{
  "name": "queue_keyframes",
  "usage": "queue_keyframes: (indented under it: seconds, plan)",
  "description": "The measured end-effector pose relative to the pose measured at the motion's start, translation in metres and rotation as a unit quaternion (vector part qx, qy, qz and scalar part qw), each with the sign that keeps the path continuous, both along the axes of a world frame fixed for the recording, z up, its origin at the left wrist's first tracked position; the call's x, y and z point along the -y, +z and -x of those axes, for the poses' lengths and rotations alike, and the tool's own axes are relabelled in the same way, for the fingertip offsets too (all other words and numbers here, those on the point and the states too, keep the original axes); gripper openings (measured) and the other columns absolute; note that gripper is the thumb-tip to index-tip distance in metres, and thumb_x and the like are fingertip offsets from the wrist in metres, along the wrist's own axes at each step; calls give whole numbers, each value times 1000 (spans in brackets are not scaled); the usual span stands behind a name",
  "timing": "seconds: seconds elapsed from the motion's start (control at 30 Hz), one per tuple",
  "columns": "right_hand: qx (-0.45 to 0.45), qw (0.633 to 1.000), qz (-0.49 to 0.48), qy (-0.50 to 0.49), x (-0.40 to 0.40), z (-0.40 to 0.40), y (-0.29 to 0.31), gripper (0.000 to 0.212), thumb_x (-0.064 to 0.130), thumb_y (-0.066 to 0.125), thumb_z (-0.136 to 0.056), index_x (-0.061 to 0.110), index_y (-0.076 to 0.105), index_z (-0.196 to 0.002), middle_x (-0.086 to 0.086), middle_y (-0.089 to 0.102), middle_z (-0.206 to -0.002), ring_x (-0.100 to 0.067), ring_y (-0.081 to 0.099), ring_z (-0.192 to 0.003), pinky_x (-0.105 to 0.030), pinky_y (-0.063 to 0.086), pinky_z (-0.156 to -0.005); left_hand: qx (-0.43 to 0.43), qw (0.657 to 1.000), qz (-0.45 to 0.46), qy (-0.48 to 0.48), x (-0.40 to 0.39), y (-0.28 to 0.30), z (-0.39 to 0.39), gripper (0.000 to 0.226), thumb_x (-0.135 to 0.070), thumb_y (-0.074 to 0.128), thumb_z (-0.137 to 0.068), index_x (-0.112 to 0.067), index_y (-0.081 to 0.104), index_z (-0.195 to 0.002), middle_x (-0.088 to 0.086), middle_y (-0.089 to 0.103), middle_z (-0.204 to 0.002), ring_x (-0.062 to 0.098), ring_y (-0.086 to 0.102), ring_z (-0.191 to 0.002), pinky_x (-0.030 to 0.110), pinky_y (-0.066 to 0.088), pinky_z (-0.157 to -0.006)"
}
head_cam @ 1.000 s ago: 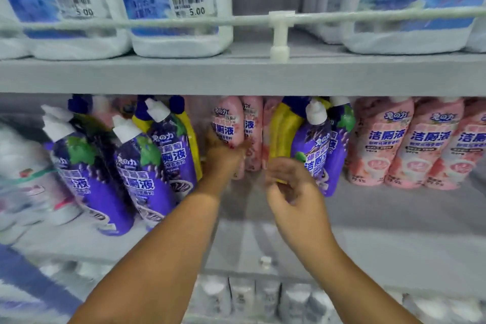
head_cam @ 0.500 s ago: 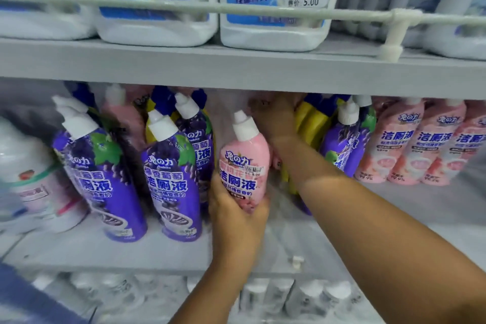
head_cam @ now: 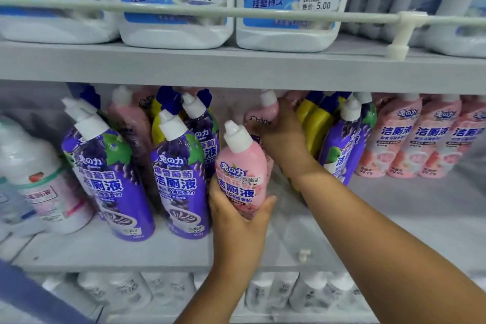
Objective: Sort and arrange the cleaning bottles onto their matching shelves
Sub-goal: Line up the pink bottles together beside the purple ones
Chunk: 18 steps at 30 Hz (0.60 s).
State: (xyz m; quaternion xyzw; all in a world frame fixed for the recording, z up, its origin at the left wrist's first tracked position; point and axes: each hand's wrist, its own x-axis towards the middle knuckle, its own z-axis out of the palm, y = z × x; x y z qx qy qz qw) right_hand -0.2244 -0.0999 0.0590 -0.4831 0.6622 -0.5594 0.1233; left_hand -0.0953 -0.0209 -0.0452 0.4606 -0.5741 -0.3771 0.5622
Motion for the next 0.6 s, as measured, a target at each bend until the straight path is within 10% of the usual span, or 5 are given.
queue_keyframes:
  seconds: [0.2,0.43,0.6]
  plan:
    - [79,997,25,-6,-94,-6,2,51,15,85,-80,28,62,-123,11,73,-100,-3,69,-85,-21,57,-76,-40,998,-21,-53,-7,-1,-9,106,-9,92,-68,-17,29,-152,-5,51,-144,-20,53,-115,-1,40,-89]
    - [42,998,26,-26,-157,32,-4,53,15,79,-86,39,56,-127,10,73,-104,-4,71,-93,-29,60,-81,52,996,-47,-56,9,6,-6,115,-56,93,-37,-27,39,-135,-2,60,-130,18,61,-115,34,49,-99]
    - [24,998,32,-56,-184,84,-7,57,18,79,-86,40,52,-132,12,71,-106,-2,69,-91,-22,56,-79,63,991,-64,-97,16,8,1,92,-19,100,-48,-28,44,-121,-17,66,-104,-4,65,-90,21,48,-79]
